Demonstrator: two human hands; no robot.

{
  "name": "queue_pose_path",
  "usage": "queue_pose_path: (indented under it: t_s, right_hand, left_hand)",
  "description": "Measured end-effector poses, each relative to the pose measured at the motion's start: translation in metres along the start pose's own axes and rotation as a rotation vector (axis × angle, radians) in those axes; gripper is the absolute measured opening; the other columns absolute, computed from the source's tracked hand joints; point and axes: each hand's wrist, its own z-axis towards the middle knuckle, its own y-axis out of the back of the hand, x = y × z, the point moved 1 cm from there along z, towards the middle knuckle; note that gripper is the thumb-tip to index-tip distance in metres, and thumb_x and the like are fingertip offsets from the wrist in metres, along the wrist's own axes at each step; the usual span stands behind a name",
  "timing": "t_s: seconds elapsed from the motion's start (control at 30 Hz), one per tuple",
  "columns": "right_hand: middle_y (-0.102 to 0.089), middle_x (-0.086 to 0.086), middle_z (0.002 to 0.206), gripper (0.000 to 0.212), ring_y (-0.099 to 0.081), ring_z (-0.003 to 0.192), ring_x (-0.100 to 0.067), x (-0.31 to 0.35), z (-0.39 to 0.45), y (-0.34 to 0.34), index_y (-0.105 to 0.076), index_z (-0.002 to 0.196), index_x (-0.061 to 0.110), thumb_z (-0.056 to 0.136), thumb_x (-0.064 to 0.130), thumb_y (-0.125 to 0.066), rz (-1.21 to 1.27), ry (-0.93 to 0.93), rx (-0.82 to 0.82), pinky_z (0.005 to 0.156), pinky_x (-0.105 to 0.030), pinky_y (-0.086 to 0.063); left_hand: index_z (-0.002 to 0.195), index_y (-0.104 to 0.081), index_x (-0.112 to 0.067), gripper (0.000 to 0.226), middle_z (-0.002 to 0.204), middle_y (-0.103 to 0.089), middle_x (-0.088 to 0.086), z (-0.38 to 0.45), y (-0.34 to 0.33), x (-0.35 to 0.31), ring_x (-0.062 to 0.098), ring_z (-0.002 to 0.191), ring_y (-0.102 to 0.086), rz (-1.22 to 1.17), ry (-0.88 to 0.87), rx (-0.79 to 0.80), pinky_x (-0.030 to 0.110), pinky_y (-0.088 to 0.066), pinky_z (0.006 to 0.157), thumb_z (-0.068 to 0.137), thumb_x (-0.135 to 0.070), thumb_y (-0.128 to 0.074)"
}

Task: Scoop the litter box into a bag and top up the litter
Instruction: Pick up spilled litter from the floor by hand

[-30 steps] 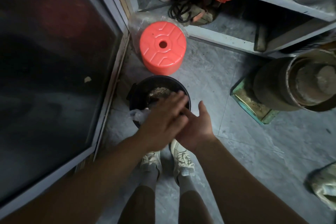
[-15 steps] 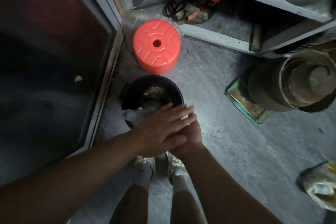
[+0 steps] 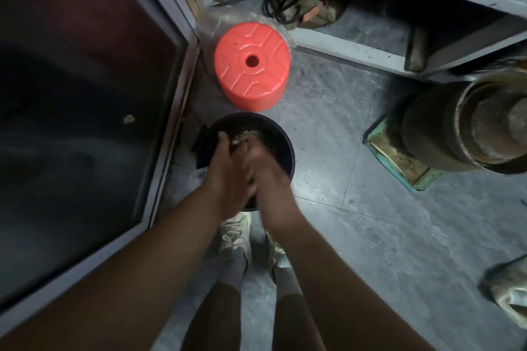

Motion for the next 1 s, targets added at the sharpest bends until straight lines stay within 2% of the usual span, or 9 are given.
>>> queue_pose_path:
  t_s: [0.1,0.23,0.43,0.5,0.6,0.7,0.8,0.9,1.0]
  right_hand:
    - [-0.037,0.013,0.158,0.060,-0.023,0.148,0.000,-0.028,0.002,-0.013,-0.043,0.149,0.035,0.095,0.059,-0.036,-0.370,0.230,0.074,0.124,-0.035,-0.014]
    - [-0.057,0.004,0.144,0.054,-0.055,0.125,-0.007,-0.038,0.014,0.001,-0.054,0.141,0.035,0.099,0.063,-0.035,0.065,-0.250,0.088,0.110,-0.034,-0.042]
    - [-0.067,0.003,0.111,0.038,-0.068,0.080,-0.003,-0.013,0.010,0.011,-0.056,0.126,0.022,0.106,0.047,-0.035,0.597,-0.401,0.053,0.084,-0.023,-0.053]
    - [-0.067,0.001,0.122,0.060,-0.066,0.111,-0.013,-0.010,0.001,0.013,-0.058,0.134,0.012,0.100,0.058,-0.042,0.677,-0.484,-0.013,0.110,-0.027,-0.039]
    - [-0.060,-0.010,0.140,0.077,-0.053,0.133,-0.029,-0.017,-0.011,0.019,-0.057,0.138,0.014,0.093,0.072,-0.034,0.735,-0.487,0.000,0.115,-0.048,-0.034]
    - [-0.064,0.000,0.134,0.062,-0.058,0.126,-0.013,-0.014,-0.017,0.020,-0.058,0.136,0.022,0.095,0.065,-0.039,0.644,-0.275,-0.012,0.102,-0.039,-0.044]
    - [-0.054,0.004,0.143,0.057,-0.044,0.137,-0.012,-0.014,-0.020,-0.008,-0.054,0.139,0.028,0.099,0.058,-0.028,-0.264,0.137,0.027,0.120,-0.045,-0.025]
    - [-0.029,0.019,0.160,0.066,-0.007,0.151,0.000,-0.039,-0.012,-0.017,-0.038,0.150,0.042,0.091,0.067,-0.022,-0.542,0.199,0.027,0.123,-0.040,0.004]
    - [-0.040,0.012,0.156,0.070,-0.020,0.151,-0.014,-0.044,0.011,-0.002,-0.047,0.145,0.038,0.086,0.067,-0.023,-0.506,-0.052,0.029,0.124,-0.048,-0.008]
  left_hand:
    - [0.144,-0.054,-0.008,0.101,0.146,-0.056,0.018,-0.024,-0.007,-0.012,0.032,0.137,-0.052,-0.218,-0.017,-0.017,0.055,-0.027,0.123,0.086,-0.087,-0.029]
    - [0.156,-0.041,-0.018,0.091,0.164,-0.036,0.012,-0.052,-0.019,-0.025,0.023,0.153,-0.029,-0.247,-0.138,0.081,0.045,-0.013,0.127,0.092,-0.081,-0.025]
    - [0.160,-0.030,-0.031,0.061,0.169,-0.017,0.008,-0.056,-0.012,0.034,0.041,0.156,-0.007,1.134,-0.575,-0.092,0.067,-0.009,0.123,0.103,-0.049,-0.045]
    - [0.156,-0.036,-0.028,0.050,0.166,-0.028,0.000,-0.029,0.015,0.030,0.028,0.157,-0.018,1.343,-0.768,0.121,0.059,-0.013,0.126,0.108,-0.037,-0.038]
    - [0.157,-0.038,-0.022,0.068,0.167,-0.029,0.003,0.013,0.038,0.013,0.025,0.158,-0.015,1.571,-0.504,-0.041,0.059,-0.012,0.125,0.098,-0.050,-0.018]
    - [0.156,-0.037,-0.018,0.062,0.160,-0.038,0.001,0.011,0.027,0.000,0.021,0.150,-0.031,0.823,-0.189,-0.253,0.049,-0.024,0.124,0.107,-0.055,-0.027]
    - [0.148,-0.050,-0.025,0.079,0.152,-0.051,0.004,-0.007,0.005,0.011,0.025,0.144,-0.043,-0.048,0.069,0.041,0.055,-0.026,0.121,0.093,-0.080,-0.035]
    - [0.139,-0.054,-0.012,0.094,0.139,-0.062,0.010,-0.021,0.005,0.016,0.027,0.134,-0.054,-0.194,0.052,0.043,0.054,-0.037,0.115,0.083,-0.086,-0.042]
    - [0.144,-0.055,-0.012,0.099,0.147,-0.058,0.013,-0.041,-0.002,0.007,0.029,0.136,-0.056,-0.148,0.026,0.125,0.051,-0.033,0.120,0.082,-0.088,-0.040]
